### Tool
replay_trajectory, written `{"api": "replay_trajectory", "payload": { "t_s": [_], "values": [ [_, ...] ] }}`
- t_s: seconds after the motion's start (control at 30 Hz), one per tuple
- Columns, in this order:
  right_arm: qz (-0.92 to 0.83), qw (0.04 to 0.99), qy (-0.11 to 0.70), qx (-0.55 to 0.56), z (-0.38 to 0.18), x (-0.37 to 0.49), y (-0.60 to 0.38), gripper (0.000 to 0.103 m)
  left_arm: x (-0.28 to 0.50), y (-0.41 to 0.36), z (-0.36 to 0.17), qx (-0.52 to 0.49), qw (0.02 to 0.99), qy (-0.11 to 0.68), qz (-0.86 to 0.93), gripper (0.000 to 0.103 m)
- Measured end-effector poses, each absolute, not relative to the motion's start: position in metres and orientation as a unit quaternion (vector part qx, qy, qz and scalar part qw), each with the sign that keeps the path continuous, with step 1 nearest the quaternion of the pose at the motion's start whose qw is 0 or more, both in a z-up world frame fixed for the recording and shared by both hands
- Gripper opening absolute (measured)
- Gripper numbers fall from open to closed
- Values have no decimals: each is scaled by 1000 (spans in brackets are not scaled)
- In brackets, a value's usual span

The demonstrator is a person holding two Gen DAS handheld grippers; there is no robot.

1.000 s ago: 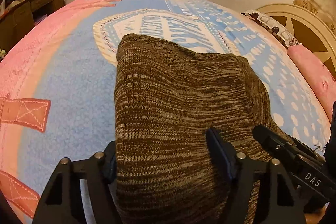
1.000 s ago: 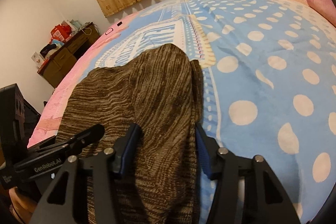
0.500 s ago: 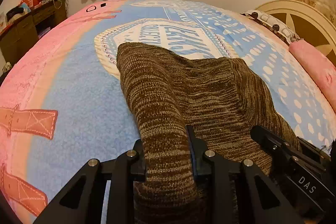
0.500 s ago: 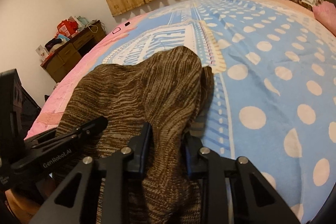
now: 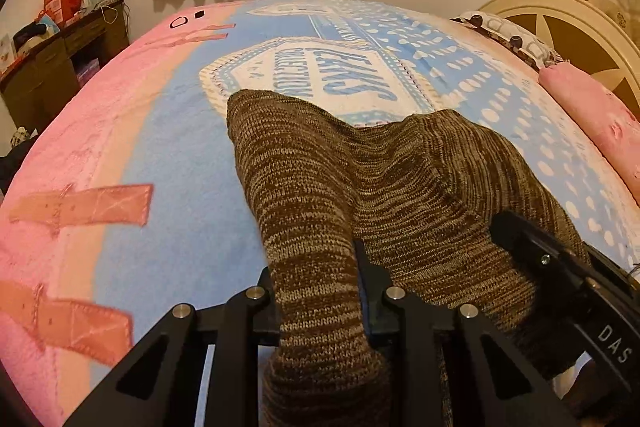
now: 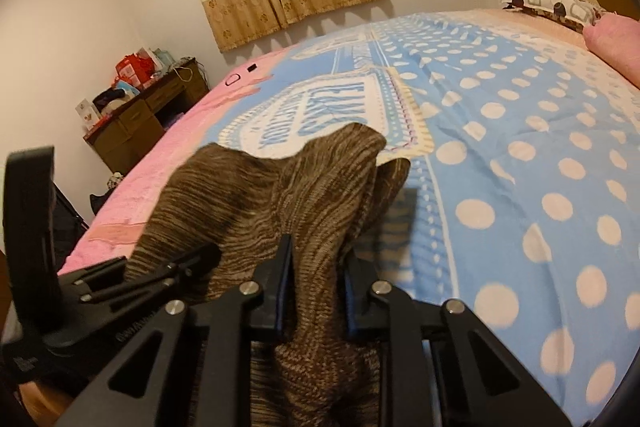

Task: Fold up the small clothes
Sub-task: 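Grasp the folded sweater end with the left tool while the right tool grips it too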

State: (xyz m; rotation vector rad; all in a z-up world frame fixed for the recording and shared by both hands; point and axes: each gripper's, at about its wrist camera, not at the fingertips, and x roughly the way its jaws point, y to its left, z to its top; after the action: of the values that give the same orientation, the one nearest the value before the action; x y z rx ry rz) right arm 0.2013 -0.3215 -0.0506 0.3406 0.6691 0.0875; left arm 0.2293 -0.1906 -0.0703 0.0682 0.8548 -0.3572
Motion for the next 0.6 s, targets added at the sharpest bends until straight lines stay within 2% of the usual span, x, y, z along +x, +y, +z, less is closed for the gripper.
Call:
{"api": "replay_trajectory", "payload": {
  "t_s": [0.6],
  "values": [
    [107, 934, 311, 142, -18, 168, -221, 23, 179, -81, -41, 11, 914, 389, -115, 25]
  ]
}}
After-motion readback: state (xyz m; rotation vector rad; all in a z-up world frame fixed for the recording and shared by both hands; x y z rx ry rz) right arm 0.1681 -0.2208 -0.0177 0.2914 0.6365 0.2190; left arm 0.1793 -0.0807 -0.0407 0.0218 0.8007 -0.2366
